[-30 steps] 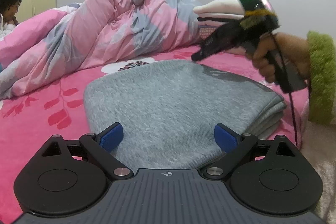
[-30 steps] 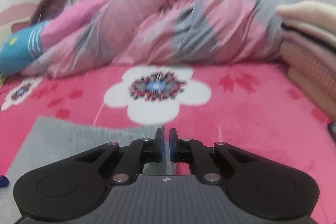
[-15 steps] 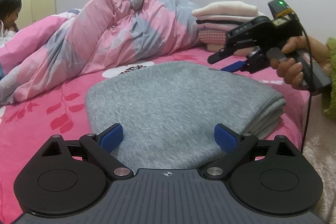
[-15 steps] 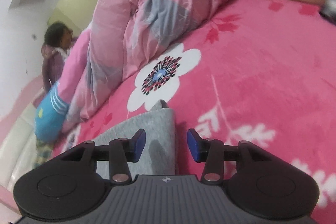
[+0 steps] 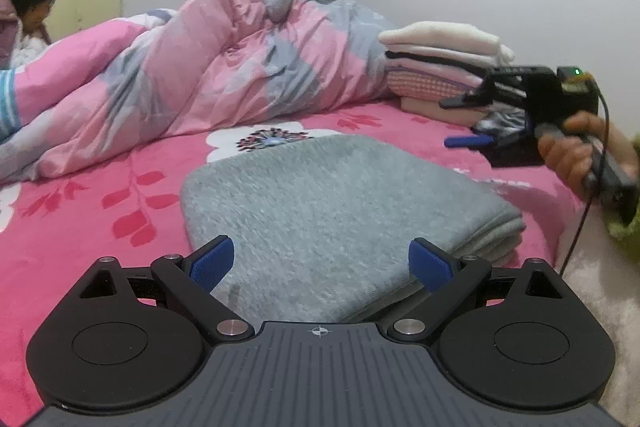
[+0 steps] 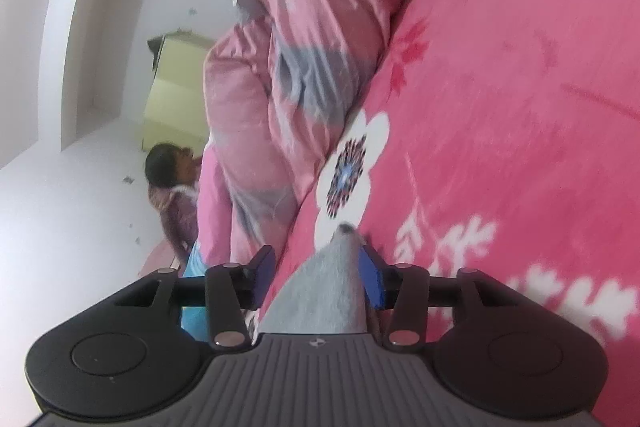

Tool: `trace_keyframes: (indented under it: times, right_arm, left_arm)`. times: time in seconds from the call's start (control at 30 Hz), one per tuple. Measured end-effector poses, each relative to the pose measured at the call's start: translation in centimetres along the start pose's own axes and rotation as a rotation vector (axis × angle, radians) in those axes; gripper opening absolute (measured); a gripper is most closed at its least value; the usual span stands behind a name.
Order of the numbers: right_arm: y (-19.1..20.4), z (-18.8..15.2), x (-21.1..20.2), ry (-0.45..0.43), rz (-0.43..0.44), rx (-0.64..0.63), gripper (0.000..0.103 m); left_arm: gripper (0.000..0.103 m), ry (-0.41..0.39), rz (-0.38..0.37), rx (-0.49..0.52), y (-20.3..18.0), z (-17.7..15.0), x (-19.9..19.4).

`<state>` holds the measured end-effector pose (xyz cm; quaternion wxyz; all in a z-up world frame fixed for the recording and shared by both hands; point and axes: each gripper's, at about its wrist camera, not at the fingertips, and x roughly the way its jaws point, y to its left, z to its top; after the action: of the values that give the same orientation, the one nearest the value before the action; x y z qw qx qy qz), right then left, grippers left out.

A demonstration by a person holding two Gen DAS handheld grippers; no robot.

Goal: Fold clothes

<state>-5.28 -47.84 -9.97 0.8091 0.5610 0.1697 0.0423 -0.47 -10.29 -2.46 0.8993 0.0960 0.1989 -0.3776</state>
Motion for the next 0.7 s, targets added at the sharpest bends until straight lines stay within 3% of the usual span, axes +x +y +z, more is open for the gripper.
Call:
trace_keyframes:
  times: [0.33,0.5,0.7]
  right_arm:
    - [1.7,-1.5,2.9,0.16,-0.037,-0.13,0.063]
    - [2.7,-2.3,4.3,0.233,-0.057,-0.201,0.062]
    - [3.4,-2.7,6.3,0.278,-0.142,-0.301,0.054]
  left_arm:
    - [0.097,0.074,0.105,-0.07,-0.8,0.5,0.7]
    - [0.096,0.089,0.122,-0.091,-0.4,0.4,1.1]
    - [0.096,0.092,0.117,-0.12,-0.1,0.0,1.4]
